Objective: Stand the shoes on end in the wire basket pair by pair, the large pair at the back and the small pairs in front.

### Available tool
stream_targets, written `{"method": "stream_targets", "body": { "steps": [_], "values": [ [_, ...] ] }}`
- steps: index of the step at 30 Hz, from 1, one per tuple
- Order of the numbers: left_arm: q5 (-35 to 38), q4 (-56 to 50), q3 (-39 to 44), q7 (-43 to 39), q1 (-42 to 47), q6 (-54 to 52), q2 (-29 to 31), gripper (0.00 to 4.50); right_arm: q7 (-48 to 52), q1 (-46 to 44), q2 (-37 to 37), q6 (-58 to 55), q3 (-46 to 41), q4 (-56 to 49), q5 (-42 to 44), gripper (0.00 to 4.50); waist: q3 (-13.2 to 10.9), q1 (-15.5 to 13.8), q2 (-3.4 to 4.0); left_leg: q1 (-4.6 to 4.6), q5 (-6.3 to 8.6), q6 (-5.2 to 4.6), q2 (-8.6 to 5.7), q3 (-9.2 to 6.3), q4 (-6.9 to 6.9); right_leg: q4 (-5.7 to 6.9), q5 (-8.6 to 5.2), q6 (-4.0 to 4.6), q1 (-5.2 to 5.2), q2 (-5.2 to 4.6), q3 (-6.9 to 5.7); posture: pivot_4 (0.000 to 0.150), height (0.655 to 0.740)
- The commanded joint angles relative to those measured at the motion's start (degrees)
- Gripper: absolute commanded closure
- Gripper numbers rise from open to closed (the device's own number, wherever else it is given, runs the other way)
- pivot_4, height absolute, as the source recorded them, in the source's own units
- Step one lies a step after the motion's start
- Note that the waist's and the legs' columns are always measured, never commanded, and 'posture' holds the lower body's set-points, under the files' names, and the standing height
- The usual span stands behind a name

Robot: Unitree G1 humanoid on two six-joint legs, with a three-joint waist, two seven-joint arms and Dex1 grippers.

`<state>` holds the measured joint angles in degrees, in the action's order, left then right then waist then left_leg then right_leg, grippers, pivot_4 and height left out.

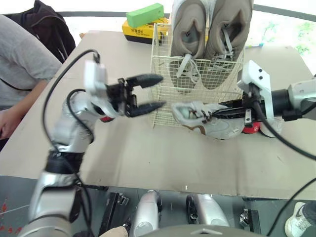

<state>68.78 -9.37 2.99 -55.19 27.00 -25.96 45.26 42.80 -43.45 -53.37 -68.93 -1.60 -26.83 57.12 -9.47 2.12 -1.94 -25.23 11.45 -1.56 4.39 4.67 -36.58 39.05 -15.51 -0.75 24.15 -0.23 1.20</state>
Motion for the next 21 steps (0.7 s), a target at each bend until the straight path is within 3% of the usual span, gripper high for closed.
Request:
{"method": "stream_targets", "body": {
  "steps": [1,3,6,10,13,17,21],
  "values": [
    [13.9,-7.9,3.8,8.6,-9.2,-14.1,2.2,1.4,-9.8,1.4,5.0,-1.9,-11.1,-0.5,9.1,4.5,0.0,0.2,0.01,0.01,-0.01,0.02,-0.01,-0.02,0.01,0.01,0.0,0.0,-0.01,0.01,-0.03,0.15,0.74],
    [12.7,-12.0,3.6,10.5,-13.6,-15.0,0.8,1.4,-14.9,2.2,7.6,-2.6,-13.5,-0.6,13.6,4.5,0.0,0.2,0.02,0.06,-0.13,0.22,-0.02,-0.03,0.02,-0.01,0.07,0.13,-0.09,0.01,-0.05,0.15,0.74],
    [14.8,-15.4,1.4,19.4,-15.6,-15.8,-6.1,1.4,-21.7,2.6,11.0,-2.2,-13.4,-2.3,17.4,4.5,0.0,-0.5,0.02,0.14,-0.1,0.16,-0.13,-0.12,0.03,-0.01,0.07,0.15,-0.23,0.0,-0.1,0.15,0.74],
    [15.0,-14.7,0.8,26.4,-12.7,-14.5,-15.3,1.4,-28.5,3.4,14.3,-0.9,-11.8,-4.1,20.2,4.5,0.0,-1.5,0.01,0.36,-0.09,0.14,-0.23,-0.18,0.0,-0.06,0.08,0.15,-0.55,0.1,-0.13,0.15,0.74],
    [13.2,-13.0,1.9,26.9,-11.0,-15.3,-17.0,1.4,-31.7,4.0,14.9,0.2,-11.6,-4.5,21.8,4.5,0.0,-1.5,0.01,0.38,-0.09,0.13,-0.27,-0.2,-0.05,-0.05,0.09,0.14,-0.6,0.2,-0.15,0.15,0.74],
    [12.4,-10.3,2.2,24.7,-9.2,-17.3,-16.7,2.51,-34.8,4.8,15.3,1.8,-11.0,-5.1,24.4,4.5,0.0,-1.2,0.02,0.38,-0.09,0.13,-0.26,-0.17,-0.03,-0.05,0.1,0.15,-0.58,0.22,-0.08,0.15,0.74],
    [9.9,-9.3,1.4,23.1,-7.6,-17.7,-18.0,4.3,-36.7,5.6,15.3,3.4,-9.9,-6.2,26.1,4.5,0.0,-1.4,0.03,0.35,-0.09,0.13,-0.25,-0.24,0.0,-0.07,0.09,0.15,-0.57,0.26,-0.17,0.15,0.74]
  ]
}}
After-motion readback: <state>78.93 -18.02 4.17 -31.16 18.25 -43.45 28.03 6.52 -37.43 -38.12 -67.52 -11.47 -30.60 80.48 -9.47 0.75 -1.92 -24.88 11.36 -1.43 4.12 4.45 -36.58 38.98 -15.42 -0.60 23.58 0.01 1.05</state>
